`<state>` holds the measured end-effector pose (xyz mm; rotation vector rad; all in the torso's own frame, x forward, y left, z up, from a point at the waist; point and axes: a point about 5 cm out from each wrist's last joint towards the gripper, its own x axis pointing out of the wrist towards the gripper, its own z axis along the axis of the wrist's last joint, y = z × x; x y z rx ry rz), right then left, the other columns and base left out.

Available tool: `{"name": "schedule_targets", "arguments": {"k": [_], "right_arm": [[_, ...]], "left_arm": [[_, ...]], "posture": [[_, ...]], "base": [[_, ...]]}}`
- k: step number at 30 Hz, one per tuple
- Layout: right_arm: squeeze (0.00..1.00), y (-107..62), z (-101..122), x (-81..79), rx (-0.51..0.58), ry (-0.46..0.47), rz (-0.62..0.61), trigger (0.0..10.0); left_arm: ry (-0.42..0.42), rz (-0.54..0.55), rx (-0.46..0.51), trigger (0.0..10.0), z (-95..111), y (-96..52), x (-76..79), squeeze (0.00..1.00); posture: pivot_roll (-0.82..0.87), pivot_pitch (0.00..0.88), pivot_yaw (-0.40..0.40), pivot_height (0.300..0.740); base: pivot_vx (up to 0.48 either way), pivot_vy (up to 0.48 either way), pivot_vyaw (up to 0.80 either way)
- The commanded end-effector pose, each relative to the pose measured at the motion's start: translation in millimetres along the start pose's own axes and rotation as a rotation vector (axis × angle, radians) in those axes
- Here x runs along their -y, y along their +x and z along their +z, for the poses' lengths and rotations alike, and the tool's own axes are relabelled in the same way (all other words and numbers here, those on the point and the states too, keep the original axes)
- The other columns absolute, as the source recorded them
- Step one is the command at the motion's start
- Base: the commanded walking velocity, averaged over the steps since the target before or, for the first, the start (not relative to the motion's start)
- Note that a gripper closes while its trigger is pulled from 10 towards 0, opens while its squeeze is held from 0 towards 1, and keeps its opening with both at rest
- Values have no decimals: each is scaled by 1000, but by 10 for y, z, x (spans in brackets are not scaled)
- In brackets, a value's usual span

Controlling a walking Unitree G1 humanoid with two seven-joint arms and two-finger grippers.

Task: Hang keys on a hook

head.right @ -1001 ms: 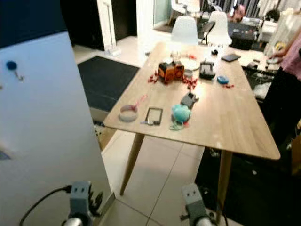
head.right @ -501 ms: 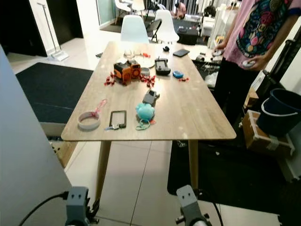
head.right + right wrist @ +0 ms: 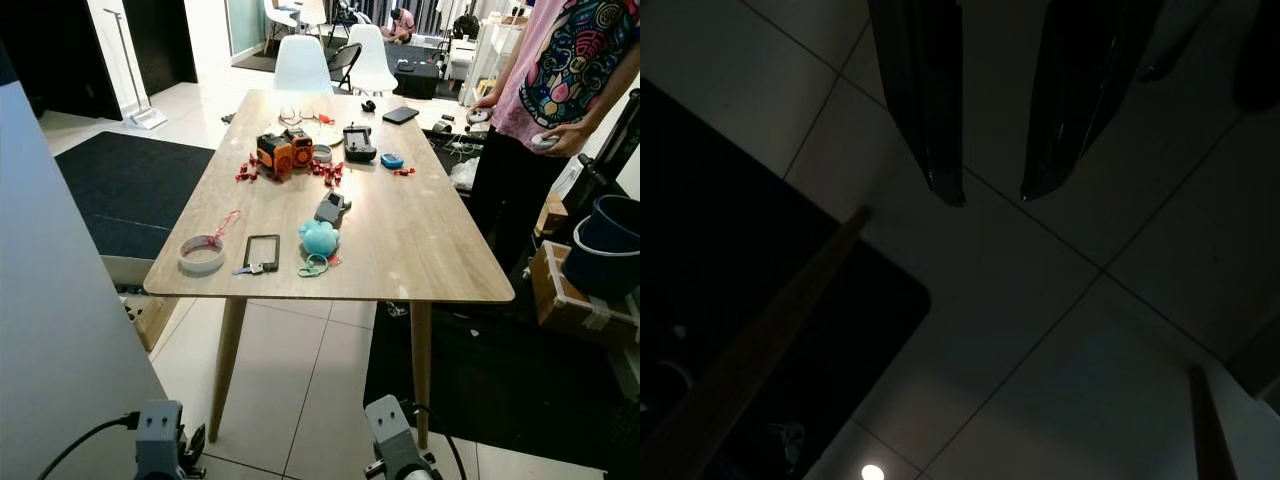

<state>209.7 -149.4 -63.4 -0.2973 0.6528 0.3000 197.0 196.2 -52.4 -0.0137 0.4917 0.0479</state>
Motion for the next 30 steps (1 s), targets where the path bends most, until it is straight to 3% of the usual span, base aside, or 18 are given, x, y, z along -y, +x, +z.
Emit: {"name": "schedule_targets", "arguments": {"k": [1,12,19,22,30], "right_arm": [[0,-5,-1,43,2,-17,1,10000],[0,-1,45,194,10,-84,5,10000],[0,-33,-50,141,-10,-2,-47,10000],[0,-45,-65,112,4,61,-79,10000],[0,-42,-56,84,10,56,-71,10000]], "left_arm": [[1,3,-7,10000,-17,1,46,0],[6,0,-15,10000,-52,-7,150,0],[49,-67,11,10000,82,79,189,0],[4,-87,-2,10000,94,97,176,0],[-39,-132,-19,10000,46,71,211,0]], "posture": [[48,17,-90,740],[44,23,-129,740],[61,34,-53,740],[49,38,-30,740],[34,43,-28,740]], "base": [[0,0,0],[0,0,0],[0,0,0],[0,0,0],[0,0,0]]}}
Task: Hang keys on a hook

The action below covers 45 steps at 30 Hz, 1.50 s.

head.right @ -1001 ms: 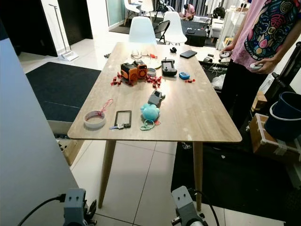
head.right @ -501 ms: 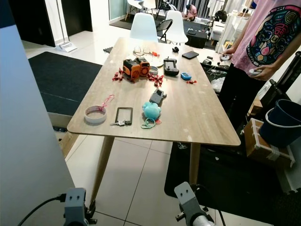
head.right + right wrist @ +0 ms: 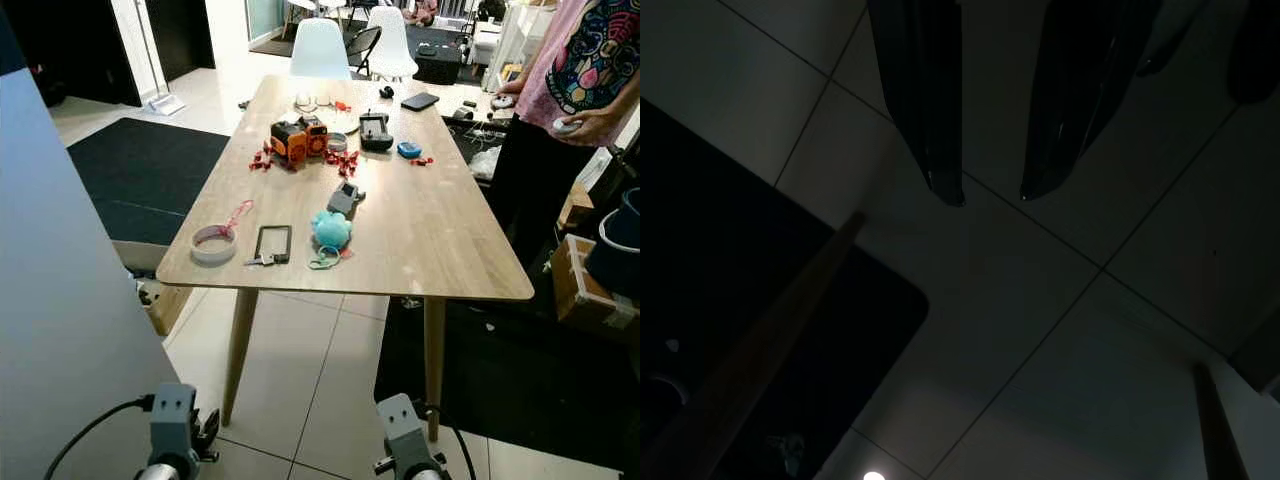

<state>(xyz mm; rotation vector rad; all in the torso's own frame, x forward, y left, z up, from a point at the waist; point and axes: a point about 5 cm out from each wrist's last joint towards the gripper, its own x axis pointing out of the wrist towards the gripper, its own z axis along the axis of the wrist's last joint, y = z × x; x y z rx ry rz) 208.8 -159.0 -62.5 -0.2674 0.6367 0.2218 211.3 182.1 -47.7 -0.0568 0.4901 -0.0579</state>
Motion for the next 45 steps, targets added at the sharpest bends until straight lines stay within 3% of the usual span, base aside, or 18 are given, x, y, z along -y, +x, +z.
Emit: {"name": "schedule_targets", "arguments": {"k": [1,20,29,45], "right_arm": [[0,-13,-23,0,-2,4,-5,10000],[0,-8,-19,-5,-6,-7,0,10000],[0,-3,-17,-12,-11,-11,7,10000],[0,1,-9,2,-12,-17,8,10000]], "left_arm": [[-26,-21,-18,10000,-62,-21,67,0],[-44,-9,-36,10000,-130,-72,35,0],[-50,28,-15,10000,-124,-99,-41,0],[-51,-10,0,10000,-126,-116,-18,0]], "posture": [[34,43,-28,740],[33,51,-39,740],[35,53,-44,740],[35,50,-47,740]], "base": [[0,0,0],[256,0,0],[0,0,0],[0,0,0]]}}
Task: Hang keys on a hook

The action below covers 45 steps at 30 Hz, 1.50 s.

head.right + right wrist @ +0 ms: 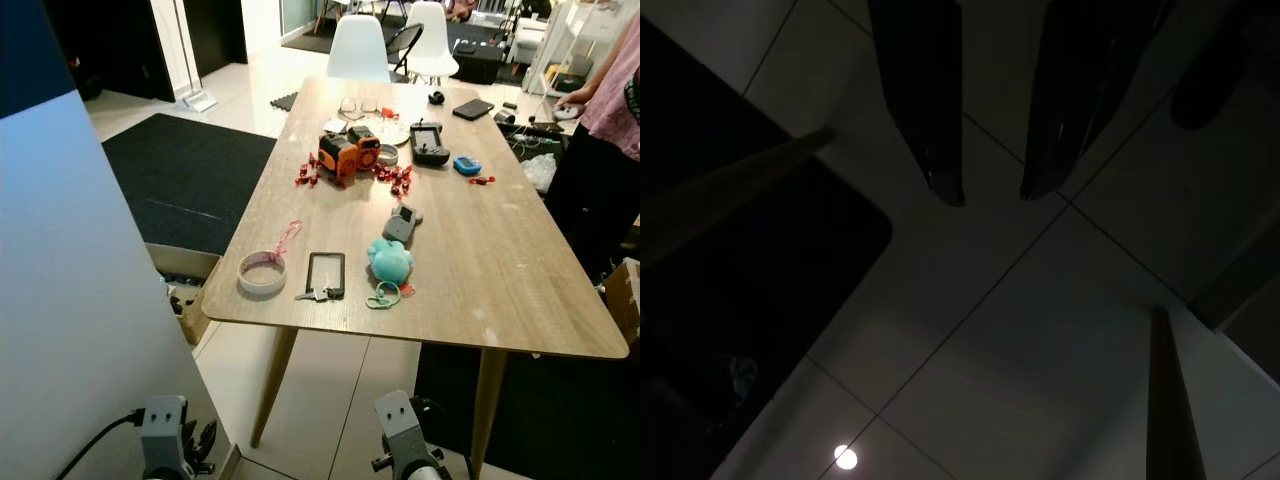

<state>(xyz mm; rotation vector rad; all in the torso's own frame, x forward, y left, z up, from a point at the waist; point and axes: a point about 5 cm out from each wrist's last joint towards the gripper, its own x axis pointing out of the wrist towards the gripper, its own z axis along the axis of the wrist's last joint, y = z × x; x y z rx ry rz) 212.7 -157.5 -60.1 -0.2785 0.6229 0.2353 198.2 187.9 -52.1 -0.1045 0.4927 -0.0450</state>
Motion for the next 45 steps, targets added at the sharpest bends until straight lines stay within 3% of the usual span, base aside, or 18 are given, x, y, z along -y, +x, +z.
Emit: {"name": "schedule_targets", "arguments": {"k": [1,23,45], "right_arm": [[0,-17,-54,-1,-25,-1,1,10000],[0,-23,-62,-11,-25,-5,6,10000],[0,-31,-86,-11,-37,-5,4,10000]], "left_arm": [[-2,-11,1,10000,-30,-18,36,0],[1,-56,0,10000,-45,-30,80,0],[55,-77,-27,10000,-59,-24,86,0]], "posture": [[35,50,-47,740],[38,55,-50,740],[38,56,-49,740]], "base": [[0,0,0],[0,-375,0],[0,0,0]]}}
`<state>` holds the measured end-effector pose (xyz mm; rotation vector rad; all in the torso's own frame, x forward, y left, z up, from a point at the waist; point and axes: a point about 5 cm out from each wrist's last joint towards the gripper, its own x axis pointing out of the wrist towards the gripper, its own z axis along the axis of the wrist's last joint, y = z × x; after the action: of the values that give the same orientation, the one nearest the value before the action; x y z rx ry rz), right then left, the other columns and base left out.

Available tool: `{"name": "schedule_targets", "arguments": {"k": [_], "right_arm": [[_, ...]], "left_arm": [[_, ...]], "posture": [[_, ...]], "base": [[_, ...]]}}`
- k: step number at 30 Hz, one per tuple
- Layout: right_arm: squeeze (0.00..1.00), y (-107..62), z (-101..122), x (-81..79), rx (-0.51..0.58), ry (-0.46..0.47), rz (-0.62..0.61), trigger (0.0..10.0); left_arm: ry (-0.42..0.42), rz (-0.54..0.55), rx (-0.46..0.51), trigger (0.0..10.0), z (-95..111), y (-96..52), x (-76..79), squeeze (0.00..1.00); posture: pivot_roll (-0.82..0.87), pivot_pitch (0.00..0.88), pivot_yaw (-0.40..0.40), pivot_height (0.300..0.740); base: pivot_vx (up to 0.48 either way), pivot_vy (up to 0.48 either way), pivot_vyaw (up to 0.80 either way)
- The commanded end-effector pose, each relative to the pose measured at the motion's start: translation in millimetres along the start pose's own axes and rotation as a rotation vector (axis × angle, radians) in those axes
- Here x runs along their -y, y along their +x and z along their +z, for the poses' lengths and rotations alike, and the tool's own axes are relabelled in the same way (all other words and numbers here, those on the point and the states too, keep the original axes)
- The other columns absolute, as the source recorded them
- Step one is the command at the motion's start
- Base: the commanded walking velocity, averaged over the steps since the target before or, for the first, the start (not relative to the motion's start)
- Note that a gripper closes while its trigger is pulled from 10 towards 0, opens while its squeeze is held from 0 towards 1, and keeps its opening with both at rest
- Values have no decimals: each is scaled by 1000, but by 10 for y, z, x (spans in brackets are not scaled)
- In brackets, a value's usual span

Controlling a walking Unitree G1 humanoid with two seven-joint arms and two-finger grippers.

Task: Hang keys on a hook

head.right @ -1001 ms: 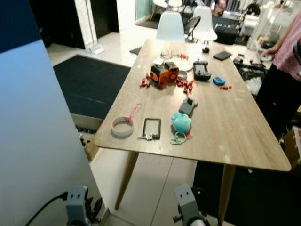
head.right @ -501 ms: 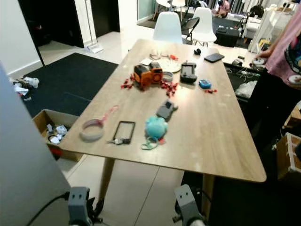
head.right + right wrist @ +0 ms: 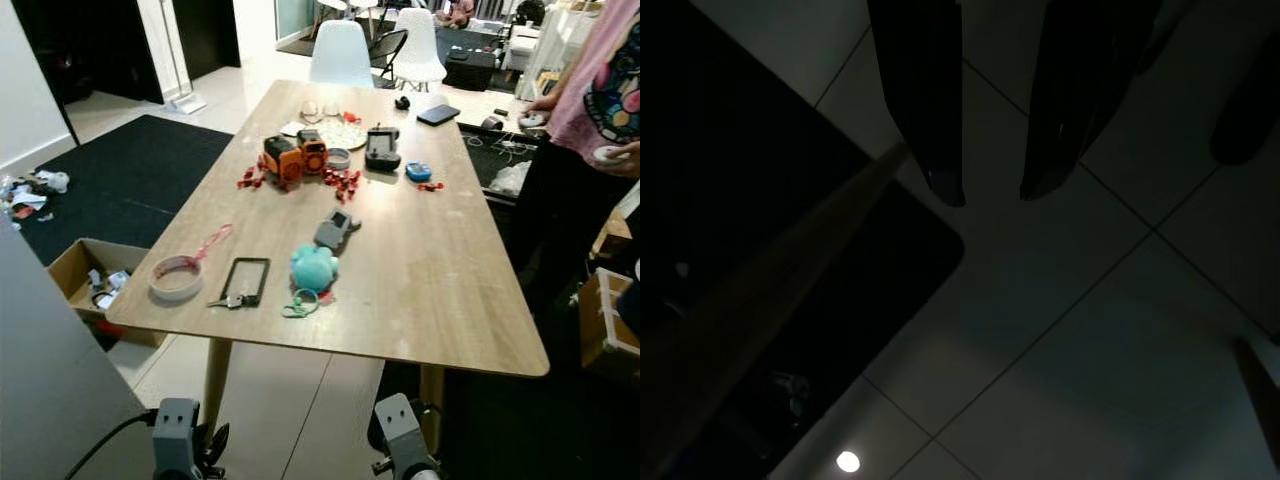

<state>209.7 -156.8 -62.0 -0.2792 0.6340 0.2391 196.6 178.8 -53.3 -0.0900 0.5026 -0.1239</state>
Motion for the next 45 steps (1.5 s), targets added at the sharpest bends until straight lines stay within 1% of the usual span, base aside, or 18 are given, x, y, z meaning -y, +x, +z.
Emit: {"name": "schedule_targets", "arguments": {"k": [1,4,9,11,12,15,19,21,26,28,32,35,37,38,39,40,42,45], "right_arm": [[0,-21,-61,9,-27,-4,-2,10000],[0,-26,-68,19,-26,-6,-3,10000],[0,-44,-93,89,-30,-11,-17,10000],[0,-59,-113,146,-33,-16,-27,10000],[0,-59,-113,146,-33,-16,-27,10000],[0,-75,-130,194,-33,-23,-33,10000],[0,-80,-130,216,-28,-32,-34,10000],[0,-93,-146,256,-32,-40,-38,10000],[0,-108,-173,268,-40,-45,-39,10000],[0,-111,-184,252,-42,-47,-34,10000],[0,-109,-184,228,-42,-47,-30,10000],[0,-105,-180,224,-43,-47,-29,10000],[0,-102,-176,221,-42,-47,-26,10000],[0,-102,-176,221,-42,-47,-26,10000],[0,-100,-173,217,-41,-48,-24,10000],[0,-100,-173,217,-41,-48,-24,10000],[0,-95,-164,211,-40,-50,-22,10000],[0,-92,-159,211,-39,-50,-22,10000]], "left_arm": [[38,-10,-5,10000,-25,-24,-1,0],[61,-33,28,10000,-4,-50,-13,0],[92,-71,82,10000,52,-143,-167,0],[176,-188,106,10000,103,-276,-293,0],[176,-188,106,10000,103,-276,-293,0],[317,-359,89,10000,108,-500,-415,0],[382,-418,99,10000,142,-641,-516,0],[378,-493,185,10000,334,-806,-581,0],[408,-628,249,10000,518,-974,-474,0],[423,-723,280,10000,648,-1045,-348,0],[428,-825,340,10000,879,-1091,-152,0],[432,-861,390,10000,1043,-1091,-48,0],[397,-869,470,10000,1283,-1031,77,0],[397,-869,470,10000,1283,-1031,77,0],[366,-868,510,10000,1412,-986,149,0],[366,-868,510,10000,1412,-986,149,0],[298,-884,576,10000,1634,-910,312,0],[263,-886,594,10000,1711,-869,386,0]], "posture": [[37,55,-48,740],[37,57,-48,740],[31,58,-47,740],[26,57,-48,740],[26,57,-48,740],[31,58,-54,740],[29,60,-55,740],[29,60,-57,740],[34,61,-61,740],[35,61,-61,740],[36,57,-58,740],[37,55,-57,740],[40,51,-59,740],[40,51,-59,740],[39,50,-57,740],[39,50,-57,740],[38,48,-56,740],[36,47,-55,740]], "base": [[0,0,0],[0,0,0],[0,0,0],[0,0,0],[0,0,0],[0,0,0],[0,0,0],[0,0,0],[0,0,0],[0,0,0],[0,0,0],[0,0,0],[0,0,0],[0,0,0],[0,0,0],[0,0,0],[0,0,0],[0,0,0]]}}
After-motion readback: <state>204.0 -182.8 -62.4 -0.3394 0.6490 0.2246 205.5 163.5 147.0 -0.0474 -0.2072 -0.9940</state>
